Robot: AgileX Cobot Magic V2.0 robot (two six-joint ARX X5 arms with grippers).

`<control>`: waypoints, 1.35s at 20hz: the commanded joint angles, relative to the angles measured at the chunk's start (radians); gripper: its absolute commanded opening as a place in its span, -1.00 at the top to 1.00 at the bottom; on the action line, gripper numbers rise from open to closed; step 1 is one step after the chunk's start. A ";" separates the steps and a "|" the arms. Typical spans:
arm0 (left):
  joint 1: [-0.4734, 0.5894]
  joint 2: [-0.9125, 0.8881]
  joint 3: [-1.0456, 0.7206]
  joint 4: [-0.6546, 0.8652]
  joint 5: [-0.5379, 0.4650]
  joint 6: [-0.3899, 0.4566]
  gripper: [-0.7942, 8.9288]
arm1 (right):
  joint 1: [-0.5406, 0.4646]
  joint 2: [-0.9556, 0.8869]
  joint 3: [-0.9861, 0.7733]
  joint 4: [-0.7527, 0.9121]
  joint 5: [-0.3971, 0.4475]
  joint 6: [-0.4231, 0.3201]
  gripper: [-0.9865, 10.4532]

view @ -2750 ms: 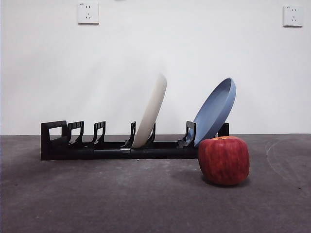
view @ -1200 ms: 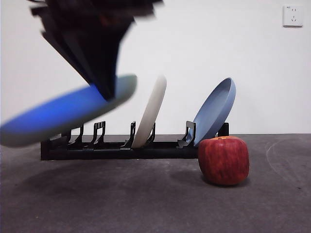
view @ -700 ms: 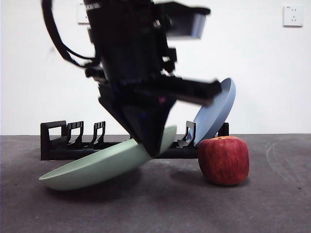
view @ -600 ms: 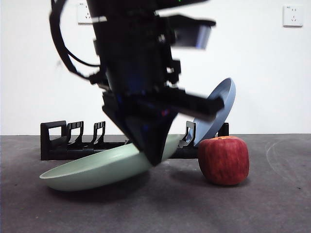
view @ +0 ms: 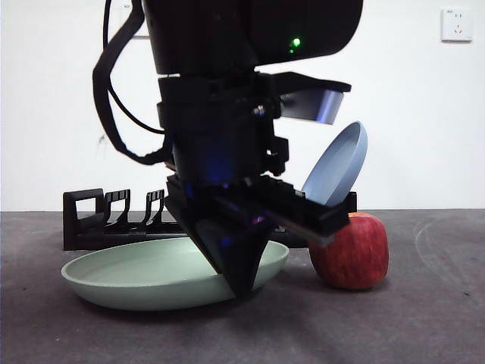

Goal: Take the green plate from the plate rack,put the plate on the table,take the apple from the table,put the apple in the plate

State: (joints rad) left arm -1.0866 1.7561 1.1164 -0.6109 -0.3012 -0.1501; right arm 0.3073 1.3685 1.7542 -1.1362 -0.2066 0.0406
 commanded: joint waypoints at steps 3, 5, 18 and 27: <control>0.003 -0.001 0.047 -0.047 0.047 -0.029 0.43 | 0.001 0.004 0.005 -0.002 0.003 0.007 -0.05; 0.003 -0.001 0.089 -0.081 0.047 -0.029 0.43 | 0.001 0.004 0.005 -0.002 0.003 0.007 -0.05; 0.001 -0.592 0.471 -0.359 0.200 0.130 0.45 | 0.002 -0.019 -0.016 -0.117 0.113 -0.029 -0.05; 0.014 -1.088 0.471 -0.634 0.257 0.114 0.45 | 0.034 -0.367 -0.412 -0.049 0.129 0.078 -0.05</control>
State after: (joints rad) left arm -1.0744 0.6640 1.5955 -1.2491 -0.0448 -0.0204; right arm 0.3401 0.9962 1.3590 -1.1896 -0.0780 0.0921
